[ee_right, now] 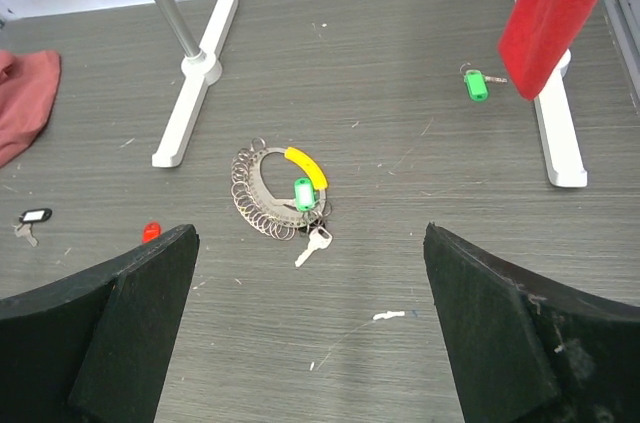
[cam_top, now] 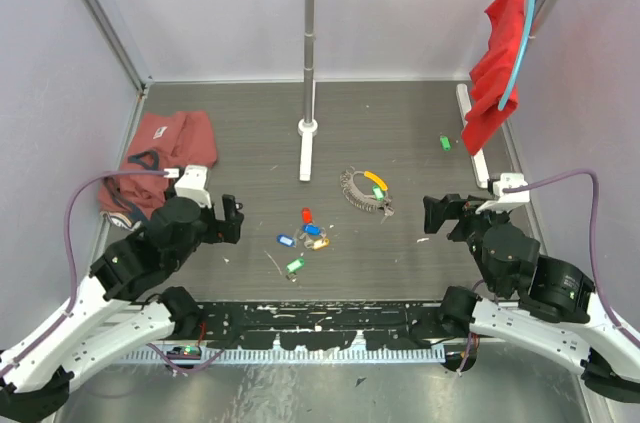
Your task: Put the keys on the keyring
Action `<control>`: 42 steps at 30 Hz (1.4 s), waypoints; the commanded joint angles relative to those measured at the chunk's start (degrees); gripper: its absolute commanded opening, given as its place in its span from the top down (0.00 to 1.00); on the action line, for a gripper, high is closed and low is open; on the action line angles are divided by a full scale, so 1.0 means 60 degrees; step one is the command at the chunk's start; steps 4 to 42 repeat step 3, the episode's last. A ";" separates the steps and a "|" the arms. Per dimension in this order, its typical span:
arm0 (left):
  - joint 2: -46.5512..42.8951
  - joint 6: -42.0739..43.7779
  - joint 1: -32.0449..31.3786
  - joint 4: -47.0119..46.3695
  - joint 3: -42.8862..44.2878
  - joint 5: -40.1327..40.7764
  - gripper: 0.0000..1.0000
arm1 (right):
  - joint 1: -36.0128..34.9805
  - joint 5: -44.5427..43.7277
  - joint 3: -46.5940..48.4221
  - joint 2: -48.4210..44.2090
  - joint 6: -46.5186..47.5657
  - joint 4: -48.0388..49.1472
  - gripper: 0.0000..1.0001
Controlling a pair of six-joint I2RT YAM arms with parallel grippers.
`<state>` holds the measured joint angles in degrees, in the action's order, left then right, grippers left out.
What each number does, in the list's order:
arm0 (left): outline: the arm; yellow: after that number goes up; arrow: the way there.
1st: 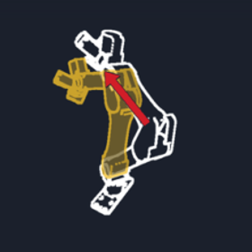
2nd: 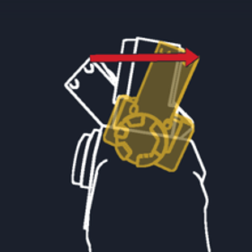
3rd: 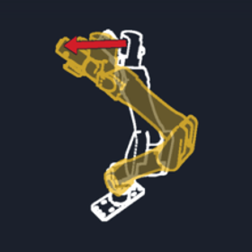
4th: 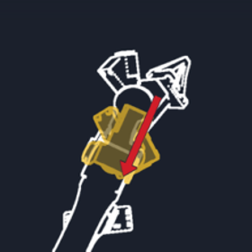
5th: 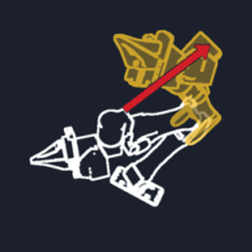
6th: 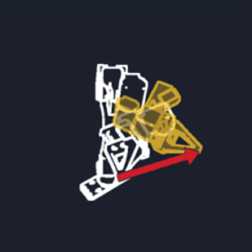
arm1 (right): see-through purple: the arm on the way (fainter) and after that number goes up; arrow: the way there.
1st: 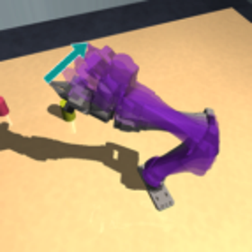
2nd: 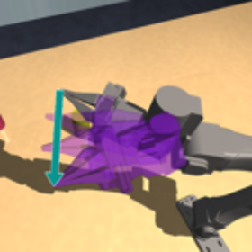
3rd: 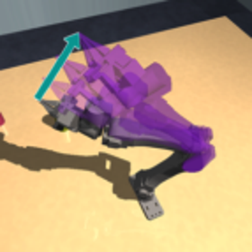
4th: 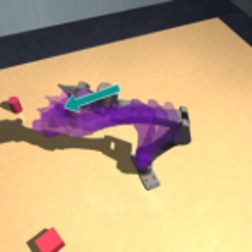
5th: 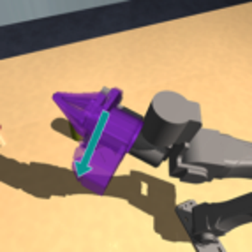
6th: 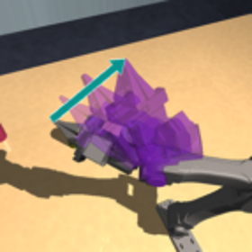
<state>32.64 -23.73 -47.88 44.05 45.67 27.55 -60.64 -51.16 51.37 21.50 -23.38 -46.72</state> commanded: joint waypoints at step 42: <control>0.0170 0.0092 0.0012 -0.0160 -0.0040 0.0106 0.02 | -0.0001 -0.0308 0.0064 0.0104 -0.0233 0.0111 0.00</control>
